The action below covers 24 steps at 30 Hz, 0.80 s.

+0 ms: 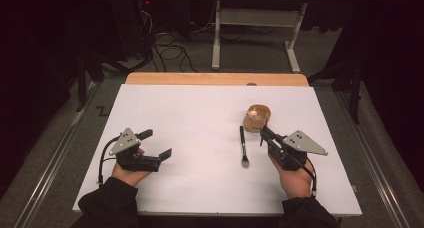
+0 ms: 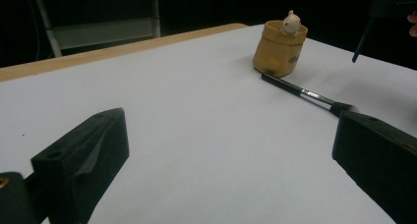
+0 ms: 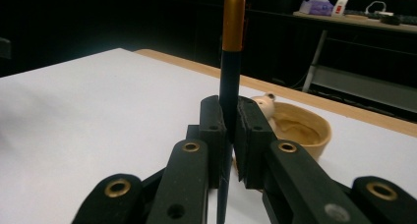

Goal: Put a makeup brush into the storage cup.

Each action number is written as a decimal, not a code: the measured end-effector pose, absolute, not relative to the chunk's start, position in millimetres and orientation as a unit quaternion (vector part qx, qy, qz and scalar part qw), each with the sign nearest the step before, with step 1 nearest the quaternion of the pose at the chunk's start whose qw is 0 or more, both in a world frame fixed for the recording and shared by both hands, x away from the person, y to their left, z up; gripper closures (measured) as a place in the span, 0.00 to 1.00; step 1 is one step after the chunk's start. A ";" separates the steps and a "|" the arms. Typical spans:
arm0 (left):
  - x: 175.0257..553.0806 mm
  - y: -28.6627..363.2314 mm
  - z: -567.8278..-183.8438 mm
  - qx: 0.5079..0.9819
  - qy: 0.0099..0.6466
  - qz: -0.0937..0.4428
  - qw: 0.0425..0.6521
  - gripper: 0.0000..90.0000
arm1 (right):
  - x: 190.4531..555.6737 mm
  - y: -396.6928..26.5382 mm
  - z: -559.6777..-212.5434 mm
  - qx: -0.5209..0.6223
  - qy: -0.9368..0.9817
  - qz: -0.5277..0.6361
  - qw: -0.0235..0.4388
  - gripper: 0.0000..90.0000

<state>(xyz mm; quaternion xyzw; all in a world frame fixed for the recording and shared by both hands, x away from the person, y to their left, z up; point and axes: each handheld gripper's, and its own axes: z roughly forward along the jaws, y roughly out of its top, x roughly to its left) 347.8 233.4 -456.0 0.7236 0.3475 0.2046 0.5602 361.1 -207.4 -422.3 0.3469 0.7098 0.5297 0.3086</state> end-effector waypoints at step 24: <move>347.3 229.0 -456.9 0.725 0.339 0.198 0.565 0.00 | 403.4 -211.5 -394.0 0.398 0.685 0.526 0.311 0.94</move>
